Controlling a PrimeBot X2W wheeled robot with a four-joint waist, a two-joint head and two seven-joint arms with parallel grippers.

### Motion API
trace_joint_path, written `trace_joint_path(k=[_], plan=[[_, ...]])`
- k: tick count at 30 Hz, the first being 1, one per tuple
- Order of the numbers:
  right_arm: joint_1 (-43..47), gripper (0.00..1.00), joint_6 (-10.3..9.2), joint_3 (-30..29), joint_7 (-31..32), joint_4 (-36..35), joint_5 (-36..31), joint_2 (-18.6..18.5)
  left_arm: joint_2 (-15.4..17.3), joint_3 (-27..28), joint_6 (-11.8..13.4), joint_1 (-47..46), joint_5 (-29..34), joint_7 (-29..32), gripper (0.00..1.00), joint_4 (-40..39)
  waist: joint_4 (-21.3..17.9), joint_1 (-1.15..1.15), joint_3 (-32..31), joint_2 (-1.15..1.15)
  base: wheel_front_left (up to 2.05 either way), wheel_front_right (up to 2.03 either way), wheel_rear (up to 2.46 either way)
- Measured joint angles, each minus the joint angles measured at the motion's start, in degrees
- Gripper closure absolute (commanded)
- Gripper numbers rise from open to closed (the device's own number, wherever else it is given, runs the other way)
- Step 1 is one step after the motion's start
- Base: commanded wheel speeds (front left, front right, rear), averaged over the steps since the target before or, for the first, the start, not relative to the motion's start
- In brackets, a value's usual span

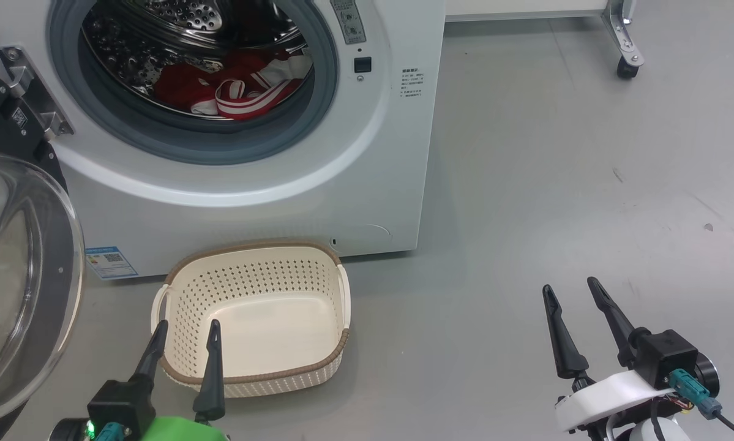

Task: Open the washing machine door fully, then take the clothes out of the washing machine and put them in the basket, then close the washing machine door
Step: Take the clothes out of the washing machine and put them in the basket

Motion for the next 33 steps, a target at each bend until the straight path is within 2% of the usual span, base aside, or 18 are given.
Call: trace_joint_path(k=[18, 33], plan=[[0.0, 0.0, -0.01, 0.2, 0.0, -0.1, 1.0, 0.0, 0.0, -0.4, 0.2, 0.0, 0.0, 0.3, 0.0, -0.3, 0.2, 0.0, 0.3, 0.0, 1.01, -1.01, 0.0], [0.0, 0.0, -0.52, 0.5, 0.0, -0.1, 1.5, 0.0, 0.0, -0.1, 0.3, 0.0, 0.0, 0.3, 0.0, -0.7, 0.0, 0.0, 0.6, 0.0, 0.37, -0.37, 0.0]])
